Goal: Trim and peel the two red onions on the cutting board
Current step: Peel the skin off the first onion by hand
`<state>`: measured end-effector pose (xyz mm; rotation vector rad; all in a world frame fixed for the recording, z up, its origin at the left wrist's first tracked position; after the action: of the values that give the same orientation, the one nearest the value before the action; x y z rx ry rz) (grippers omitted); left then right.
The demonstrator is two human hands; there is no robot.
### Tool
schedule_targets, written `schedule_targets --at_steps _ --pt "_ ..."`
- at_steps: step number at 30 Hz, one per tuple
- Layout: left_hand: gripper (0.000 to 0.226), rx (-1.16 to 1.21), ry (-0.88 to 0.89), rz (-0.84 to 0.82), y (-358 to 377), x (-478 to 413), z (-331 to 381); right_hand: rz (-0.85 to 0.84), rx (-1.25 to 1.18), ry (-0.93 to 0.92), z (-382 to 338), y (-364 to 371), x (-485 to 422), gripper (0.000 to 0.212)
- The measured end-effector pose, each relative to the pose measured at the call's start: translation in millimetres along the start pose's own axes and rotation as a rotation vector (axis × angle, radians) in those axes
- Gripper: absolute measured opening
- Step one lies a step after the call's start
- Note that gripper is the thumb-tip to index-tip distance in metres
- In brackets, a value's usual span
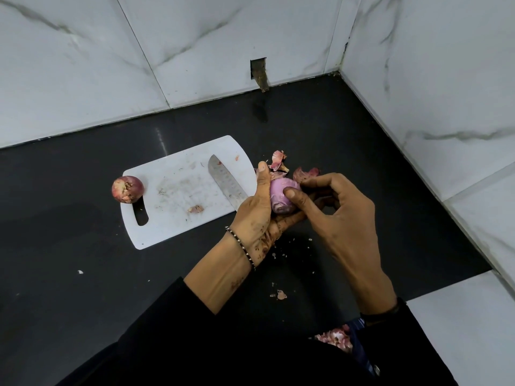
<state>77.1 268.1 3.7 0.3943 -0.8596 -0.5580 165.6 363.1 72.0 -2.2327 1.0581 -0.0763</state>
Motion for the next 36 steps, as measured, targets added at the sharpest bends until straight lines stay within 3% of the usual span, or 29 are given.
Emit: schedule_targets --at_steps 5,13,20,22,24,26,31,36 --pt "0.062 0.033 -0.033 0.031 -6 1 -8 -0.045 -0.066 0.014 2 0 0 0.036" --pt "0.061 0.018 -0.104 -0.027 -3 2 -16 -0.195 -0.223 0.102 11 4 9 0.064" --pt "0.053 -0.006 -0.192 -0.049 -7 1 -21 -0.236 -0.277 0.073 6 -5 24 0.056" --pt "0.06 -0.02 -0.198 -0.106 -6 1 -22 -0.229 -0.277 0.063 4 -6 27 0.043" --pt "0.056 -0.047 -0.168 -0.147 -2 4 -19 -0.197 -0.226 0.03 3 -8 28 0.024" --pt "0.047 -0.063 -0.139 -0.188 4 5 -16 -0.156 -0.171 0.011 5 -10 27 0.022" --pt "0.053 -0.051 -0.15 -0.313 12 5 -15 -0.095 -0.065 -0.003 0 -16 21 0.016" --pt "0.056 0.026 -0.178 -0.37 13 5 -18 -0.151 0.01 -0.217 -27 -11 16 0.051"
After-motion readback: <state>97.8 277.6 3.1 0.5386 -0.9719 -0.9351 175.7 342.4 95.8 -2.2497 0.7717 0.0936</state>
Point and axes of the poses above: each hand's wrist, its own x-axis away from the middle knuckle, its own y-axis out of the palm, z = x × y, the point moved 10 cm from there along -x, towards the middle knuckle, and after that the axes turned 11 degrees about x, right-handed, at the moved point
